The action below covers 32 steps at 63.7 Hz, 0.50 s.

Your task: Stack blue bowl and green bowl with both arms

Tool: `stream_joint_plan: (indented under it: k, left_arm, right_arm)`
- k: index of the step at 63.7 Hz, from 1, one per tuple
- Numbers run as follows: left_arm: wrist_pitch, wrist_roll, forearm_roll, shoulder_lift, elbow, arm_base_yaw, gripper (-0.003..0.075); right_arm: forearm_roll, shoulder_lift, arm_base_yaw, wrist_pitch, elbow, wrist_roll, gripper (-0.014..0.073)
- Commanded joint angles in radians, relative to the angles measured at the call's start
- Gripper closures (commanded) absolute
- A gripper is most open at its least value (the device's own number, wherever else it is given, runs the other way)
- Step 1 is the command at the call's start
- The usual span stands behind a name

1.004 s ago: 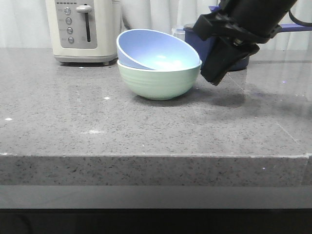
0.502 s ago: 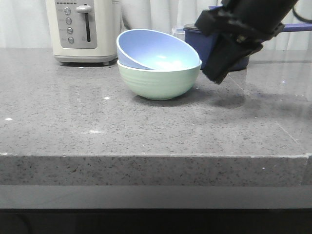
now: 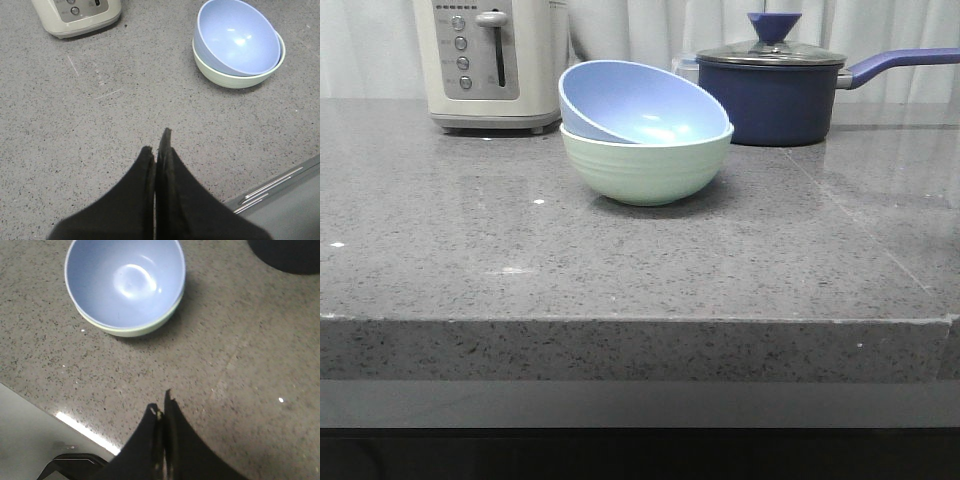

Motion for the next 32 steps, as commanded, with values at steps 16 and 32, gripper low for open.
stream_joint_plan:
  k: [16,32]
  left_arm:
    - [-0.071,-0.008,0.005,-0.004,-0.025,-0.007,0.0740]
    - [-0.071,-0.008,0.005,-0.004,-0.025,-0.007,0.0740]
  right_arm:
    - [-0.052,-0.265,-0.004,-0.011,0.100,0.098,0.0647]
    - [-0.053,-0.303,-0.004,-0.011,0.122,0.098,0.0647]
